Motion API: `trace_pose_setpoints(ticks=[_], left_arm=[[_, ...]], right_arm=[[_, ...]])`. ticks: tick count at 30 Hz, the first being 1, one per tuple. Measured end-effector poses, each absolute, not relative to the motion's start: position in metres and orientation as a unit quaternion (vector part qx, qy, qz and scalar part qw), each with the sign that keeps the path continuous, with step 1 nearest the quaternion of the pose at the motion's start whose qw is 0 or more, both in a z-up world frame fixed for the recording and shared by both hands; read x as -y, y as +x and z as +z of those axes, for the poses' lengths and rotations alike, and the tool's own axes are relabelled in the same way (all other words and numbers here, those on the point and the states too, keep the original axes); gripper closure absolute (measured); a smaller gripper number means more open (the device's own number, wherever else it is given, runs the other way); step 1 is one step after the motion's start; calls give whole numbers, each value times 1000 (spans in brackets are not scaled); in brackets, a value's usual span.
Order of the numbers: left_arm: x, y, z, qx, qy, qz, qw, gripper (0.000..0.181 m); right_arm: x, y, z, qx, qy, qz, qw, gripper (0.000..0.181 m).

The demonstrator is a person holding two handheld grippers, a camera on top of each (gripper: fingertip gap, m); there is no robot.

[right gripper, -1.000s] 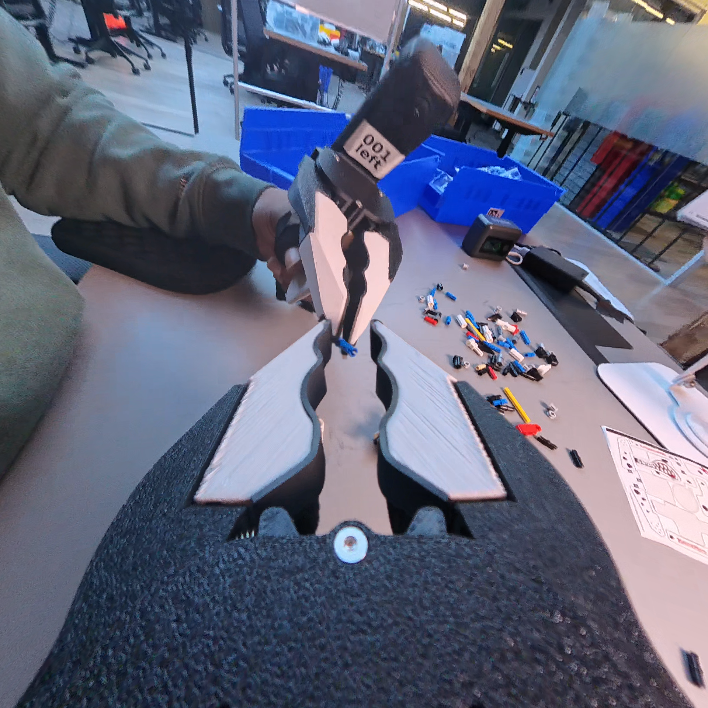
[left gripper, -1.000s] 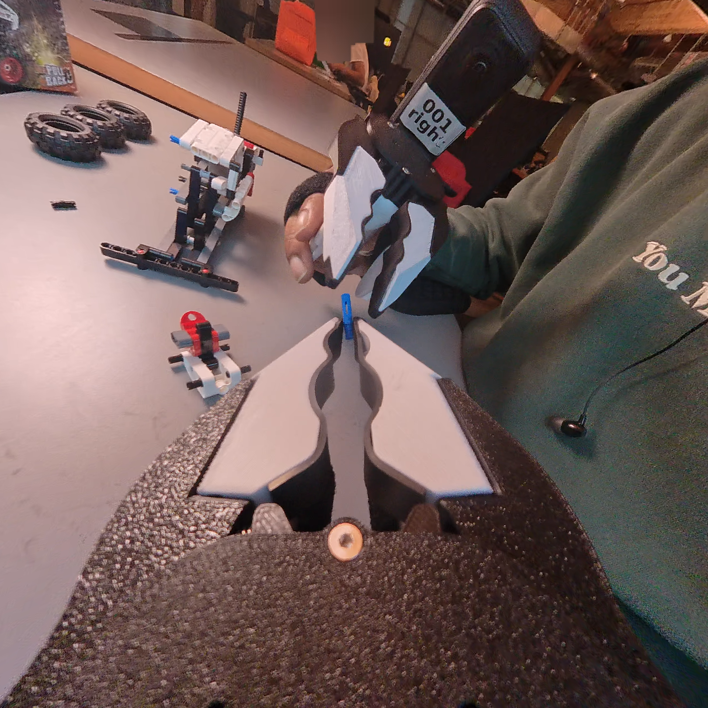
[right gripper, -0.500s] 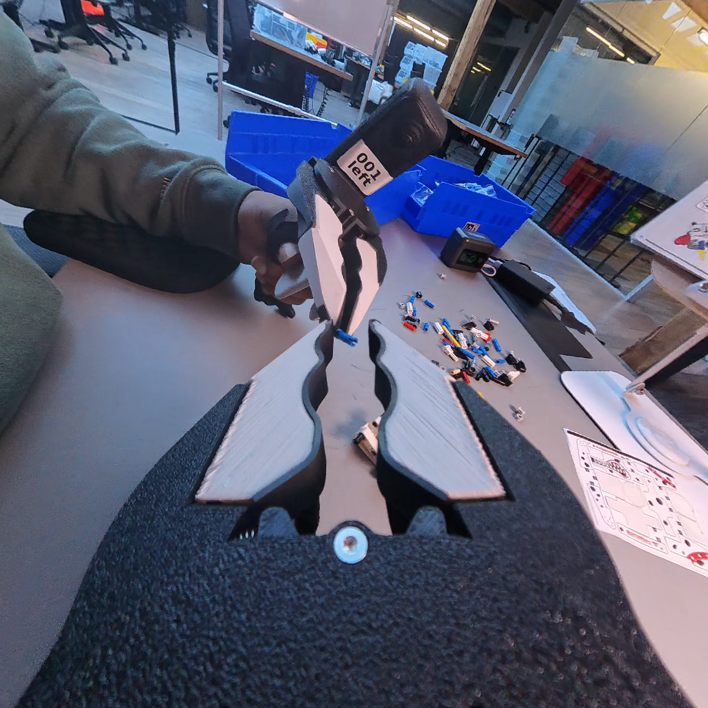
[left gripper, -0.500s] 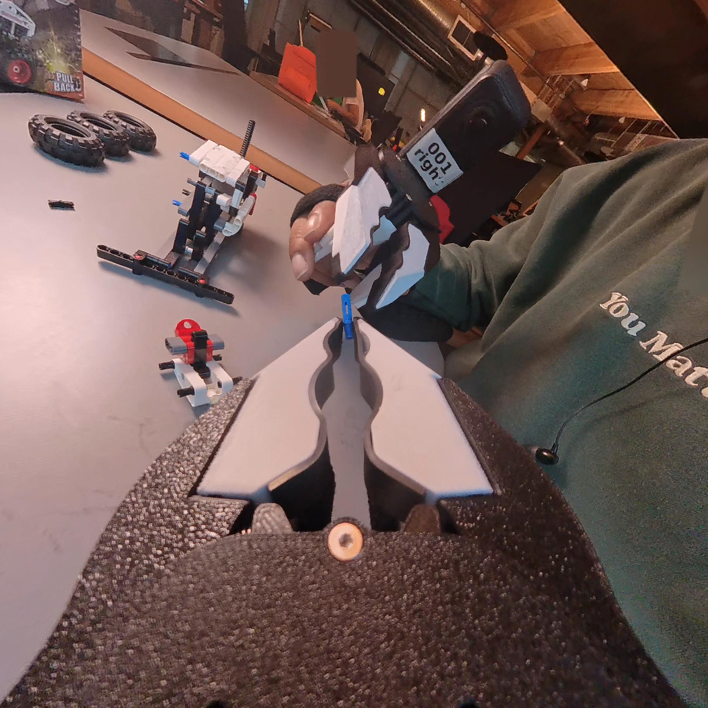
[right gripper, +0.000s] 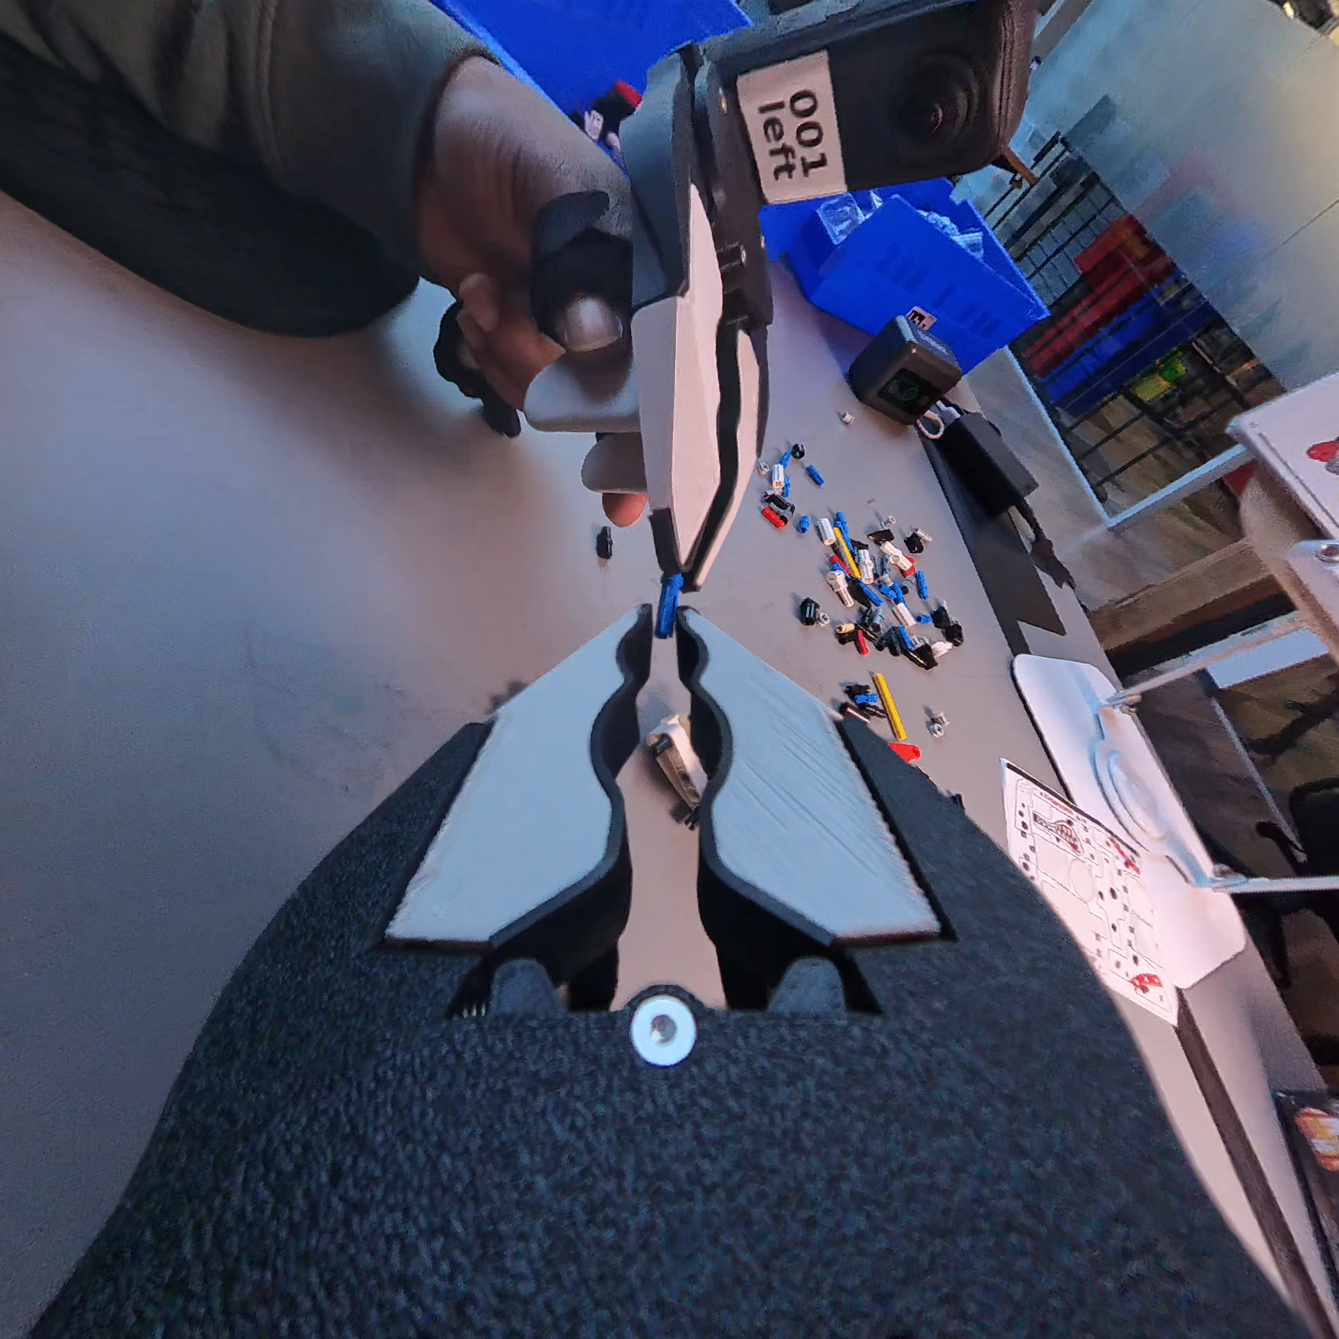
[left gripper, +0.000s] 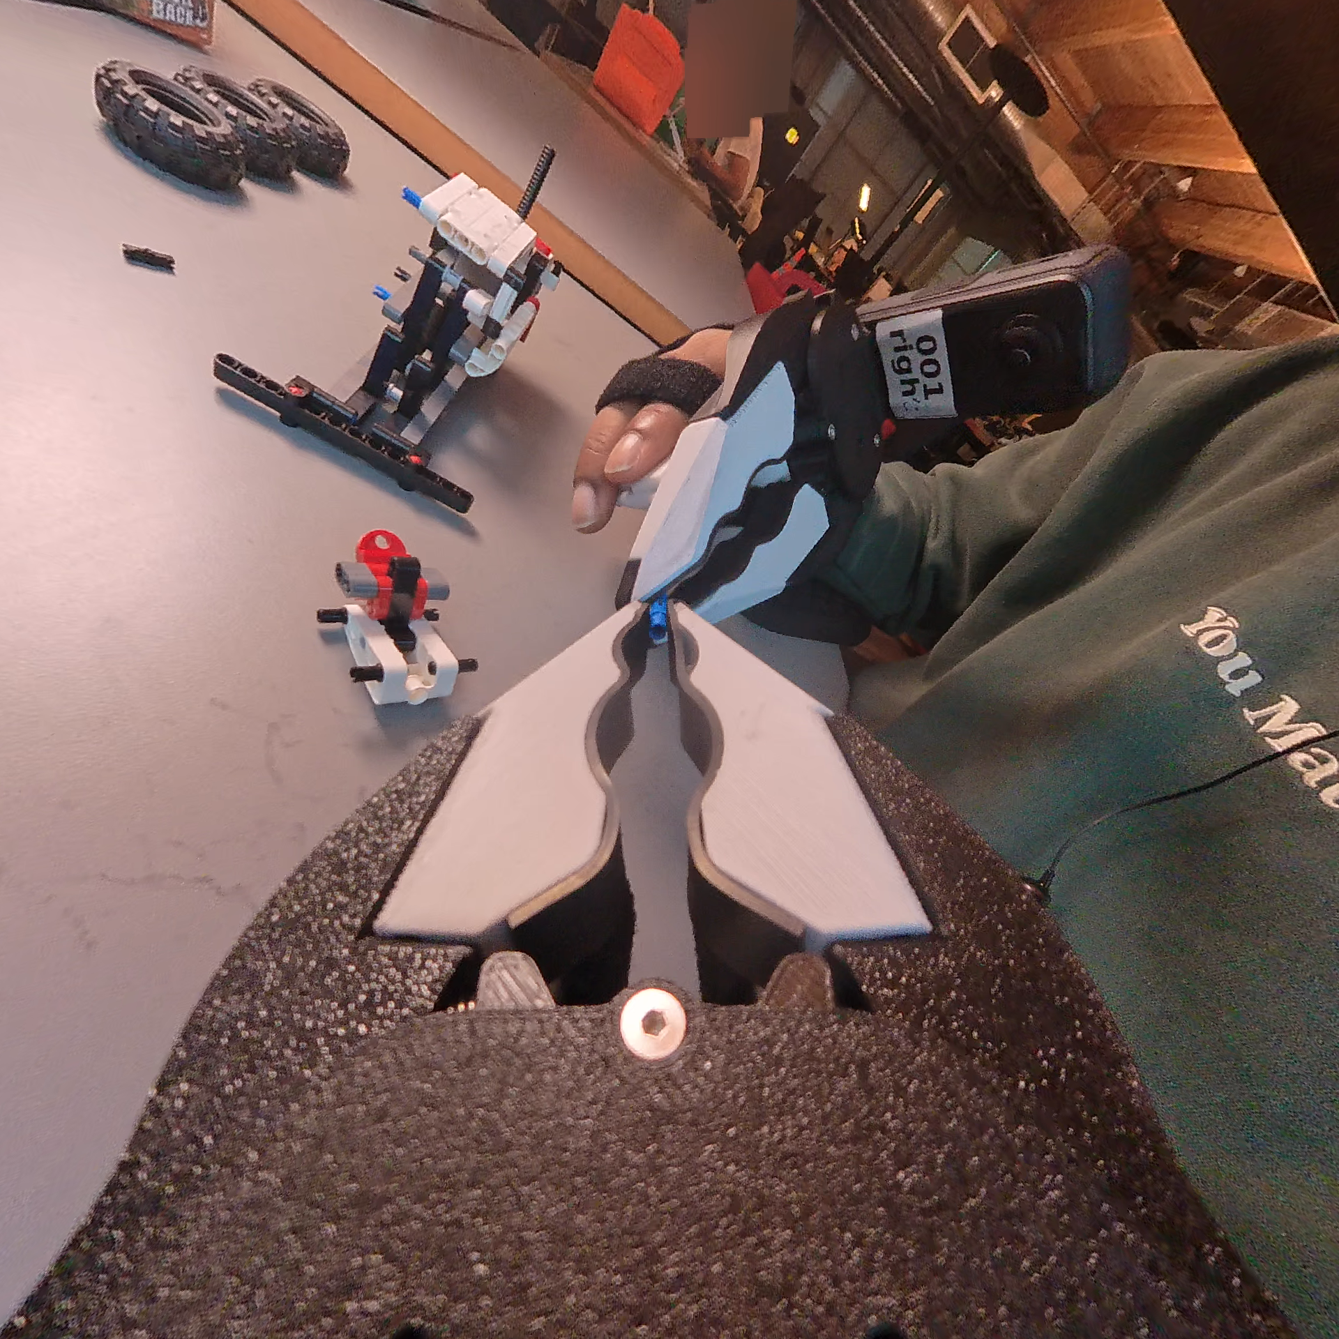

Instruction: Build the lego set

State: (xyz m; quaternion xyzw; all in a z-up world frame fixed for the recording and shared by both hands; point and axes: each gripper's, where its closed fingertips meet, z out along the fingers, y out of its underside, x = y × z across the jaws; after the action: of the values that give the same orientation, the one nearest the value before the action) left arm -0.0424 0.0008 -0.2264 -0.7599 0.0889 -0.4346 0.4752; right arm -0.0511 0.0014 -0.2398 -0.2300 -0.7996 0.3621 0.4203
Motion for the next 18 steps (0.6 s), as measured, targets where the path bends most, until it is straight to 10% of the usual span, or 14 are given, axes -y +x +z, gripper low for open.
trace_pose_setpoints(ticks=[18], left_arm=[[1,-51,-194,-114,-707,-407,567,165]], right_arm=[[-6,-55,-206,714,-295,501,391,177]])
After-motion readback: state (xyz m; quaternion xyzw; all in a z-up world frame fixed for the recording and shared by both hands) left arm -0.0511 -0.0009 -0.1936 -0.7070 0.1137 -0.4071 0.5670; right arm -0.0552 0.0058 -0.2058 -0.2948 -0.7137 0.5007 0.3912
